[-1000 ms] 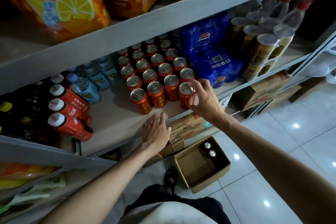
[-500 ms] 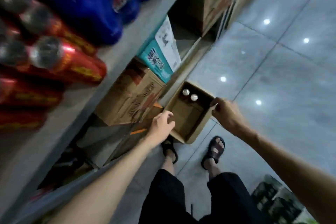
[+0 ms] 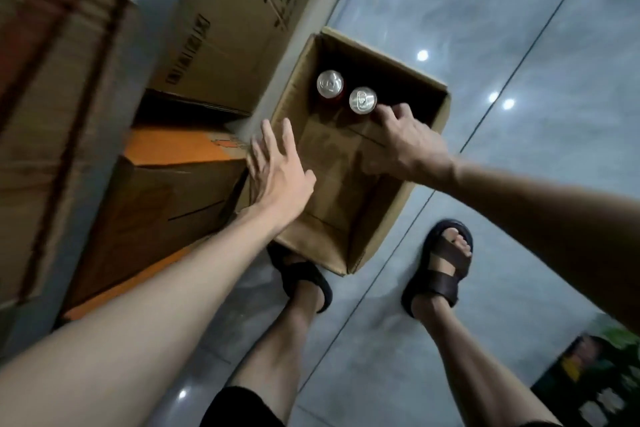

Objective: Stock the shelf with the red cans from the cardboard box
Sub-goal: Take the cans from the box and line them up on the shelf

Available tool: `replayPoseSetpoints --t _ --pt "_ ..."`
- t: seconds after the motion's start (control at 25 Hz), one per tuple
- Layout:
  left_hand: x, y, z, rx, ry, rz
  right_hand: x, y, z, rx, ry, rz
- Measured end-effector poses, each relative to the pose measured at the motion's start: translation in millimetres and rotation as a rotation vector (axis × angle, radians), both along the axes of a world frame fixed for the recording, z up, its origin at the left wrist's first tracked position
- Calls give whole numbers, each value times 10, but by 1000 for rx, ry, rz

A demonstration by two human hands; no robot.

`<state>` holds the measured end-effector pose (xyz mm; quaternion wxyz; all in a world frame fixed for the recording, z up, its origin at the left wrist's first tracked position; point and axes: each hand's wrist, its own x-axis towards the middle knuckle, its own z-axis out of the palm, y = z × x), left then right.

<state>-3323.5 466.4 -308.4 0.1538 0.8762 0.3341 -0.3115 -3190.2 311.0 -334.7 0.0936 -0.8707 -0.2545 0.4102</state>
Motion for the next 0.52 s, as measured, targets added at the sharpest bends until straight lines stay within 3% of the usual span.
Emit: replayPoseSetpoints --t 0.2,0.52 --pt "-84 77 -675 48 41 -106 184 426 -967 -35 -136 8" --pt "-67 109 -956 89 215 -195 268 661 -1352 14 -202 -86"
